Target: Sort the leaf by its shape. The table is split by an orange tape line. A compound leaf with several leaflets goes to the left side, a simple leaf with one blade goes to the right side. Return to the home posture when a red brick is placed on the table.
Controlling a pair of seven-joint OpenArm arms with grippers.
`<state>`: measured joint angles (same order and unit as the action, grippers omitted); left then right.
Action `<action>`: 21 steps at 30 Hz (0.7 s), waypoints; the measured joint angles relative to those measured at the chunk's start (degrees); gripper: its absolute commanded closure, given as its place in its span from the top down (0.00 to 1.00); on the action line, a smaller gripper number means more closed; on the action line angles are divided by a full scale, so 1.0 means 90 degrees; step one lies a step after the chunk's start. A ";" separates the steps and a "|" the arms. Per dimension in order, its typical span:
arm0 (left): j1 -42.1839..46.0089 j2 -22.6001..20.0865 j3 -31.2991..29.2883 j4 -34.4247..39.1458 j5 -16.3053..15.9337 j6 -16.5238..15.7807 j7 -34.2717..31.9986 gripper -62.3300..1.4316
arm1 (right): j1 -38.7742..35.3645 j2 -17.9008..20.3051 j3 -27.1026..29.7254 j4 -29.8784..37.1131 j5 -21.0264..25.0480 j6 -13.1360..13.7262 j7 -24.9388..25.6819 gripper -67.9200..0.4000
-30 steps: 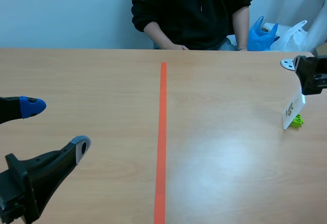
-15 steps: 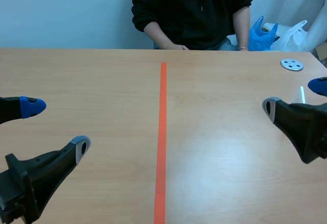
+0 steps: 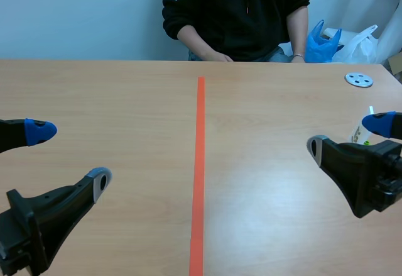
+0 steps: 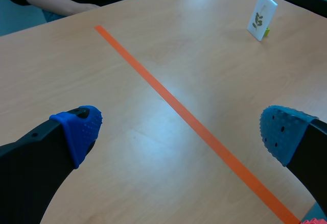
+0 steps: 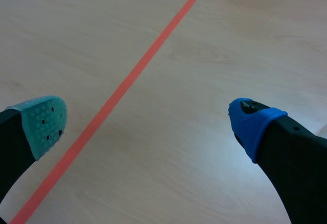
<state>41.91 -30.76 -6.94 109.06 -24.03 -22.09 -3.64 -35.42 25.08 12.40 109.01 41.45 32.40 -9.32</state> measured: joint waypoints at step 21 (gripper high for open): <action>0.0000 0.0000 0.0000 0.0000 0.0000 0.0000 0.0000 1.00 | 0.0034 0.0000 -0.0061 0.0000 -0.0051 -0.0002 0.0049 1.00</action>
<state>41.91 -30.76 -6.94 109.06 -24.03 -22.09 -3.64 -35.11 25.08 11.86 109.01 40.99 32.38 -8.88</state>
